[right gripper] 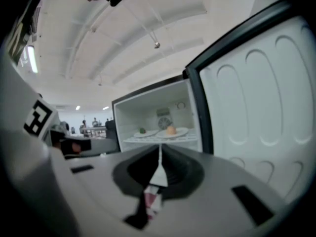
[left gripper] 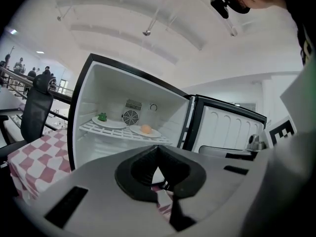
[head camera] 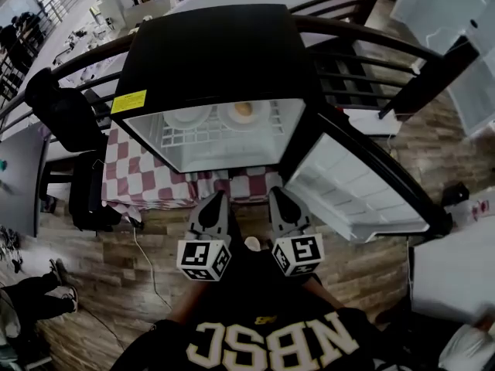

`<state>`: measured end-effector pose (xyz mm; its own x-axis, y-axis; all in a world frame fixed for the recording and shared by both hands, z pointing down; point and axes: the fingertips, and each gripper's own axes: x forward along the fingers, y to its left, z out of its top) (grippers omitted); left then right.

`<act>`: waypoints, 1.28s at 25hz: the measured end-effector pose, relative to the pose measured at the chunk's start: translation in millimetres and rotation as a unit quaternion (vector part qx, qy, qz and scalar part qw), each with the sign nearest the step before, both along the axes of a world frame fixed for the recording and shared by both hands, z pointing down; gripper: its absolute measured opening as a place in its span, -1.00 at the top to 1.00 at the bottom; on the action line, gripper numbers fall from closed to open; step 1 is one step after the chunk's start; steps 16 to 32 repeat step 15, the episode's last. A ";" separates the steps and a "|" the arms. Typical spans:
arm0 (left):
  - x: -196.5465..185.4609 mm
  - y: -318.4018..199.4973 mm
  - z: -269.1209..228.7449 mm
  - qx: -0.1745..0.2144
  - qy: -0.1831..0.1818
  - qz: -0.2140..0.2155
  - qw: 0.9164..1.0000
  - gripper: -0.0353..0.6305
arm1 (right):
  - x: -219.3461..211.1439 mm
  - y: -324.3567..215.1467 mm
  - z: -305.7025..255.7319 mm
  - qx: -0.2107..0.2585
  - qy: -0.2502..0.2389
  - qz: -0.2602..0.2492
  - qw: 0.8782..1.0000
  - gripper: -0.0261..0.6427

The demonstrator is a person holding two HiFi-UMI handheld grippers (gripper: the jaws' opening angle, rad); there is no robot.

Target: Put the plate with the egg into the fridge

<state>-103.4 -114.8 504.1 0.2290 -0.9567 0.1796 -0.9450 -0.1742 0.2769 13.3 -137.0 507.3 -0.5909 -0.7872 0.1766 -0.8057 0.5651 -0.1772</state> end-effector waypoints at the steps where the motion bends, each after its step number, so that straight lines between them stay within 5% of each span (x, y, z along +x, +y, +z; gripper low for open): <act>1: 2.1 3.2 -1.2 0.001 -0.001 0.001 1.000 0.83 | 1.1 3.4 0.5 0.001 0.000 -0.001 1.000 0.83; 32: 30.3 21.8 3.4 -0.006 -0.007 0.012 1.000 0.83 | 4.9 20.0 8.2 0.010 0.023 -0.043 0.999 0.83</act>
